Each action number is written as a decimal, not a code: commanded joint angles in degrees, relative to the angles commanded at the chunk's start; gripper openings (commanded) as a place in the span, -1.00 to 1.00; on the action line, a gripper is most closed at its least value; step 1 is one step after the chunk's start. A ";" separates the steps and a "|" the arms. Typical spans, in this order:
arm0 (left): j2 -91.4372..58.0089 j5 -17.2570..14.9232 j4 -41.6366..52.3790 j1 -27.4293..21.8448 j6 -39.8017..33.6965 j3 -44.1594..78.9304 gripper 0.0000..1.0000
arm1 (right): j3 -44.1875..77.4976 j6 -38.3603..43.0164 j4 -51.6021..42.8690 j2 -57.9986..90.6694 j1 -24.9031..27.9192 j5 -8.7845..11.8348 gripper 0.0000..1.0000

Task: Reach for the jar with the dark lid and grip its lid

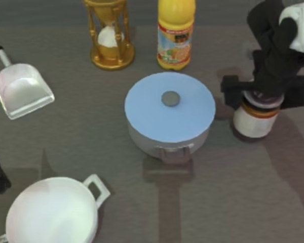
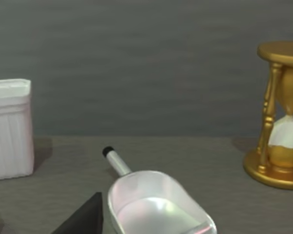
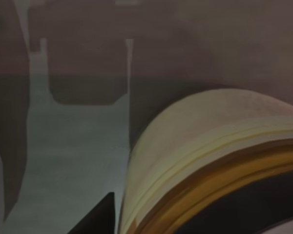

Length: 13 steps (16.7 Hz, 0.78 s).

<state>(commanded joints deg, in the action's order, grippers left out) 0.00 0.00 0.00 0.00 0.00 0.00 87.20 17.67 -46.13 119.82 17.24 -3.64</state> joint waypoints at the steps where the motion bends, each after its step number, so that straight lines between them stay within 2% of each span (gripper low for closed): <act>1: 0.00 0.00 0.00 0.00 0.00 0.00 1.00 | -0.57 -0.05 0.87 0.44 0.05 -0.02 -1.00; 5: 0.00 0.00 0.00 0.00 0.00 0.00 1.00 | -0.76 -0.07 1.13 0.60 0.08 -0.02 -1.00; 13: 0.00 0.00 0.00 0.00 0.00 0.00 1.00 | -0.76 -0.07 1.13 0.60 0.08 -0.02 0.21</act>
<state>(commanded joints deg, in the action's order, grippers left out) 0.00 0.00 0.00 0.00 0.00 0.00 86.44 17.60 -45.00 120.42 17.32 -3.66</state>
